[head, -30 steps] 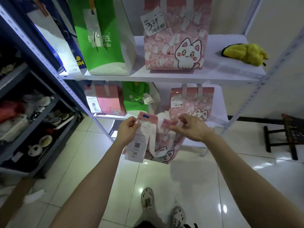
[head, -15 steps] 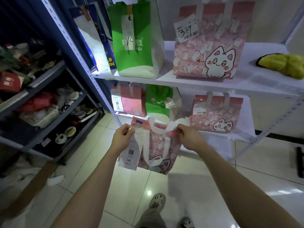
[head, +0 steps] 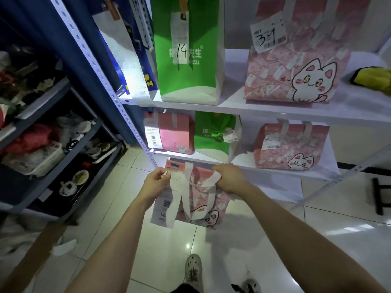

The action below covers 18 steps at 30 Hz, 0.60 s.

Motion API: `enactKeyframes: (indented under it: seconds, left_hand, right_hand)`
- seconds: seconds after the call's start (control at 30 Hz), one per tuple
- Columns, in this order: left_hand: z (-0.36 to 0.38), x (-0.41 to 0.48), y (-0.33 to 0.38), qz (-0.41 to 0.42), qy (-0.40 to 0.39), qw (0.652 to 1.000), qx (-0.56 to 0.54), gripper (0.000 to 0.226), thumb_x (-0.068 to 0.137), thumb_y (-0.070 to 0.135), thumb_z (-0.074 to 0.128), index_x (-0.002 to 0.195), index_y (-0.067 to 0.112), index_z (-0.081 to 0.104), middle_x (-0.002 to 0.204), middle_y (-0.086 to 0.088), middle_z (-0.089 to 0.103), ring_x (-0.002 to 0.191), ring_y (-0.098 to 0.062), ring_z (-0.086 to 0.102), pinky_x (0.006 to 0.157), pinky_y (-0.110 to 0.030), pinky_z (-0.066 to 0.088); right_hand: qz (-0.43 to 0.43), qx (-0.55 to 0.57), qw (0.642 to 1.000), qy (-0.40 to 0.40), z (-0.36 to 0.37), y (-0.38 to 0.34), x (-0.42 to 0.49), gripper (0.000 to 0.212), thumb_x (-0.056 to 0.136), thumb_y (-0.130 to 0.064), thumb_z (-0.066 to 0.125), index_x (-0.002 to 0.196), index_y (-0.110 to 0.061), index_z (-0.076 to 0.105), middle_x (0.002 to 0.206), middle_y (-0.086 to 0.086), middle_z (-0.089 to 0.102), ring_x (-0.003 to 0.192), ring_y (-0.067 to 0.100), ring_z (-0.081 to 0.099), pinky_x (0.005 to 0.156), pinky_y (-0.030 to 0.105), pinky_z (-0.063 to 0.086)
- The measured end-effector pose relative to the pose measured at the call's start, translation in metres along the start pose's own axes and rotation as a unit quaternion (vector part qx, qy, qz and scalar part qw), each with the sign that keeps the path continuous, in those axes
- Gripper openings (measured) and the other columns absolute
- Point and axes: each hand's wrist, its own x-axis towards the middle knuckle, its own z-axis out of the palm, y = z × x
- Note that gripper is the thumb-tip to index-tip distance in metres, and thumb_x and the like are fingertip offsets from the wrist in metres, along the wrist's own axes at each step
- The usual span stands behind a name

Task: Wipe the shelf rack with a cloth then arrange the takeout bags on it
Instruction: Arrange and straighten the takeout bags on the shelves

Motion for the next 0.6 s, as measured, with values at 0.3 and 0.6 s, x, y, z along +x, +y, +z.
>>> enactKeyframes:
  seconds: [0.3,0.6]
  left_hand:
    - [-0.016,0.057,0.047,0.111,-0.105,0.948,0.28,0.011,0.09,0.022,0.085,0.09,0.026,0.075,0.093,0.008,0.08,0.092,-0.016,0.072,0.081,-0.041,0.061]
    - [0.027,0.082,0.092,0.347,-0.087,0.814,0.458,0.012,0.084,0.02,0.078,0.091,0.029,0.081,0.084,0.009,0.078,0.07,-0.017,0.06,0.059,-0.023,0.043]
  right_hand:
    - [0.048,-0.016,0.998,0.029,0.01,-0.009,0.015,0.021,0.075,-0.012,0.072,0.074,-0.026,0.055,0.08,-0.007,0.067,0.081,0.022,0.062,0.063,0.033,0.045]
    - [0.108,-0.028,0.991,0.073,-0.013,0.004,0.007,0.024,0.073,-0.011,0.077,0.093,-0.022,0.07,0.09,0.001,0.074,0.081,0.024,0.063,0.068,0.033,0.048]
